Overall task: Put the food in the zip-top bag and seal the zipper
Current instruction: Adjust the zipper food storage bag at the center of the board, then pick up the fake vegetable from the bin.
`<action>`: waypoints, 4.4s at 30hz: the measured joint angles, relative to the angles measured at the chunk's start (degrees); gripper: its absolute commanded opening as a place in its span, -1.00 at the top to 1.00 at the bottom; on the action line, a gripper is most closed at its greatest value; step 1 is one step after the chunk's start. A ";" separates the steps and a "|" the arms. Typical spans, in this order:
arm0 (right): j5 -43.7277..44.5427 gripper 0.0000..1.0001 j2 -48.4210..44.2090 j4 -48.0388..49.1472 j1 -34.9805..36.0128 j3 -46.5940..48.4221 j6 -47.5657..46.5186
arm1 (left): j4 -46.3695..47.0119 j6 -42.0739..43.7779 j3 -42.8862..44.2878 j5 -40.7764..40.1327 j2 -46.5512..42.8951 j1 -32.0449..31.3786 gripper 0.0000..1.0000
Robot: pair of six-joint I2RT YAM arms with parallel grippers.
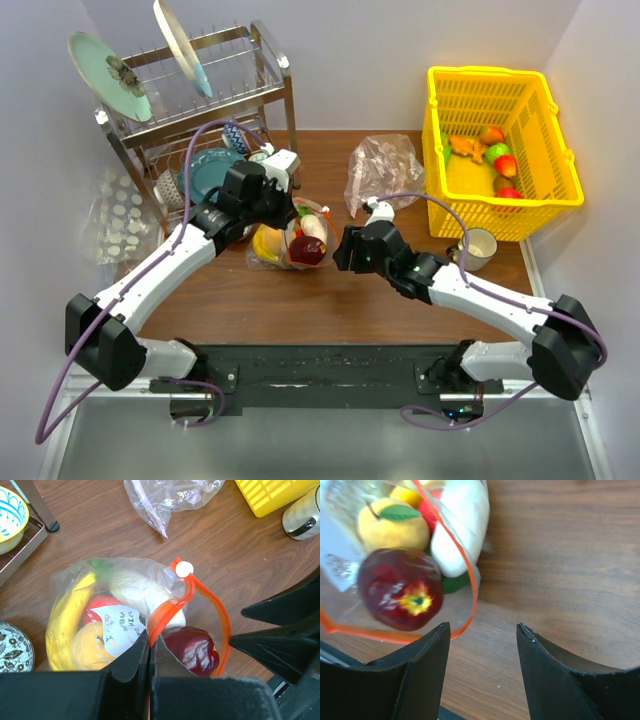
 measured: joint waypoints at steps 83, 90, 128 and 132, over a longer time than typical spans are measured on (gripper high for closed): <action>6.05 0.22 5.64 -28.50 -45.72 43.39 -15.76 | 0.81 -0.39 -4.68 -4.22 -4.15 -0.04 1.00; -3.43 -0.15 21.66 -23.26 -56.76 47.17 -12.22 | 0.92 -0.39 -4.72 -4.52 -4.15 -0.04 1.00; -29.90 0.19 65.88 1.07 -59.30 61.64 2.40 | 3.89 -0.33 -5.75 -4.35 -0.55 -0.04 1.00; -29.86 0.21 65.81 0.98 -58.99 61.64 2.47 | 3.87 -0.33 -5.75 -4.37 -0.48 -0.04 1.00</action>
